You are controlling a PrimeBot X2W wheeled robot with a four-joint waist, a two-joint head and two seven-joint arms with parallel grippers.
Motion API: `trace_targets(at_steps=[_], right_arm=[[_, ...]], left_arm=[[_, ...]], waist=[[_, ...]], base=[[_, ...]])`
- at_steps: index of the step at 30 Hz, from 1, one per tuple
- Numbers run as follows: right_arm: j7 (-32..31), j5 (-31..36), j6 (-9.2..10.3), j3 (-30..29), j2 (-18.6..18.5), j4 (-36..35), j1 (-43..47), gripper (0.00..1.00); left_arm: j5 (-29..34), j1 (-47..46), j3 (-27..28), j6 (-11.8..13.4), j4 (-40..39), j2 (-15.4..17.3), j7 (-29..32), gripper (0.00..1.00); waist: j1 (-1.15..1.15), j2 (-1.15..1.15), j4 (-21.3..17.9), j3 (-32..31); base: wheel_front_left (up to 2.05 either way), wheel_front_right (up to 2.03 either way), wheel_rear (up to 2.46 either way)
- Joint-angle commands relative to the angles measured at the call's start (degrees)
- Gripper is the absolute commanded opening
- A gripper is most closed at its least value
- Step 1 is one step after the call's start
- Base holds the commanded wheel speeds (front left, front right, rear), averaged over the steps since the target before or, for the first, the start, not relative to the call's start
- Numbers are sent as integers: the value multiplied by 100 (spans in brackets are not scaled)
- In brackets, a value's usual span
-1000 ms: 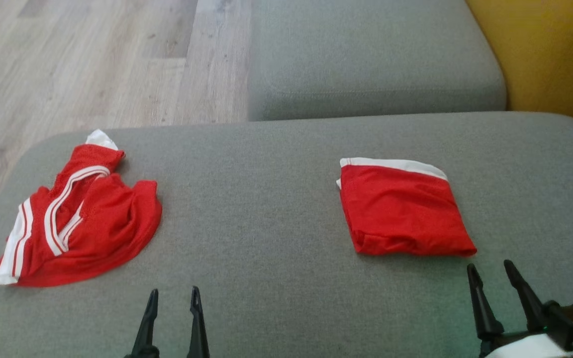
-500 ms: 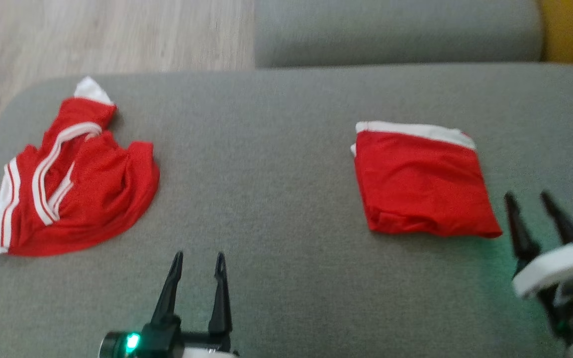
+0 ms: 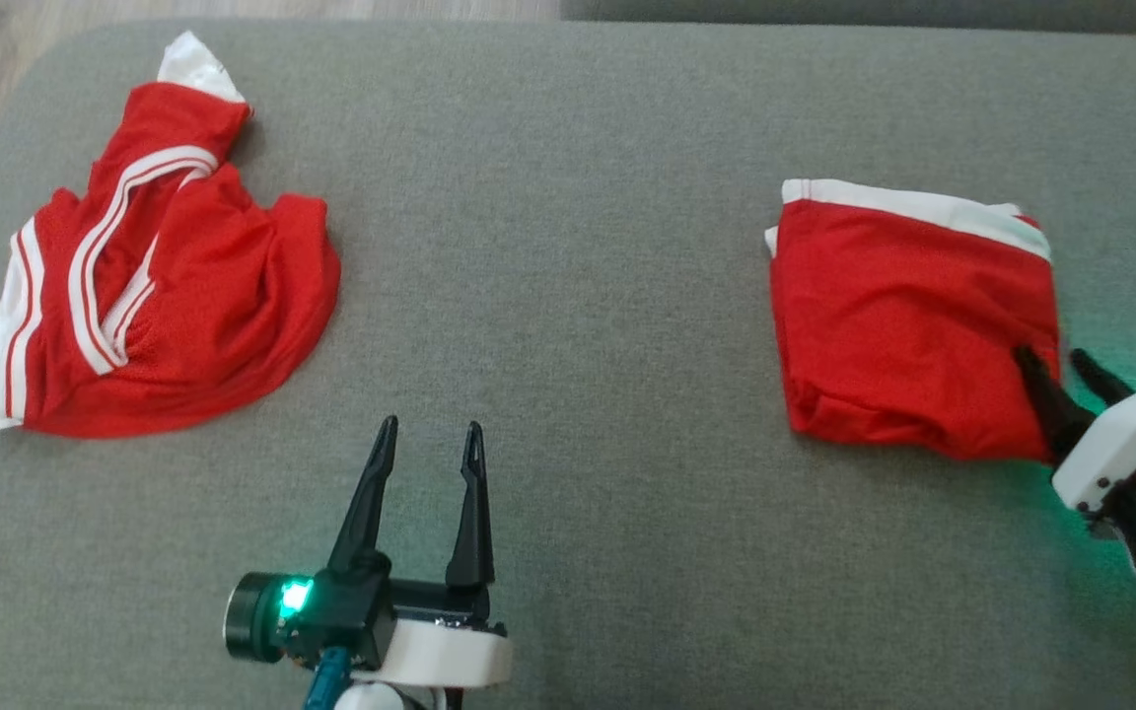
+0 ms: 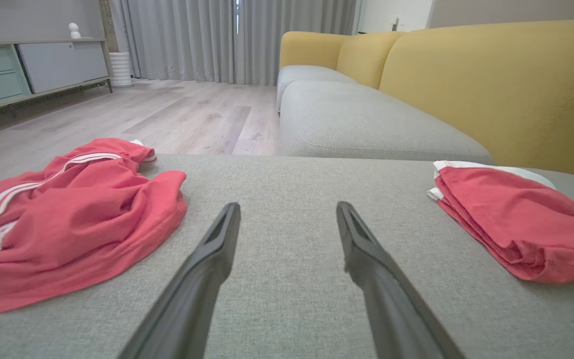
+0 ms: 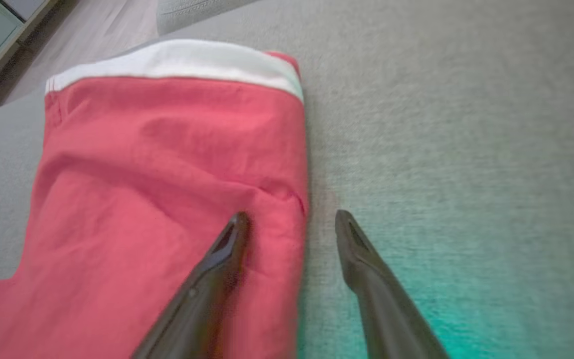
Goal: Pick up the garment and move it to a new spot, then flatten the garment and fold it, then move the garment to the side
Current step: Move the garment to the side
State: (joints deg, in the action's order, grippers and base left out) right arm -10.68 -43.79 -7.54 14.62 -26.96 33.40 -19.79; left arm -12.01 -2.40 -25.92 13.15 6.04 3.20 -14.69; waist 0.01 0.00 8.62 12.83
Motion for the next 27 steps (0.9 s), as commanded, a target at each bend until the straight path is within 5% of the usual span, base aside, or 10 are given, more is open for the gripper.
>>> trace_targets(at_steps=[1,2,11,27], right_arm=[[-6,-100,5,101,-187,-140,-104,35],[-18,-237,5,171,-192,-171,-109,0],[525,-266,5,582,-786,-232,-393,0],[1048,616,5,591,-2570,126,-1237,0]], left_arm=[[-23,-155,139,32,-150,-32,-30,100],[-41,-174,132,50,-151,-32,-30,100],[-76,-383,123,125,-208,-32,-30,100],[255,-1081,219,-64,-207,-32,-30,100]], waist=[[-1,0,26,63],[-1,0,20,91],[-1,0,-378,420],[-1,0,-1279,1404]], base=[[0,0,0],[0,0,0],[0,0,0],[0,0,0]])
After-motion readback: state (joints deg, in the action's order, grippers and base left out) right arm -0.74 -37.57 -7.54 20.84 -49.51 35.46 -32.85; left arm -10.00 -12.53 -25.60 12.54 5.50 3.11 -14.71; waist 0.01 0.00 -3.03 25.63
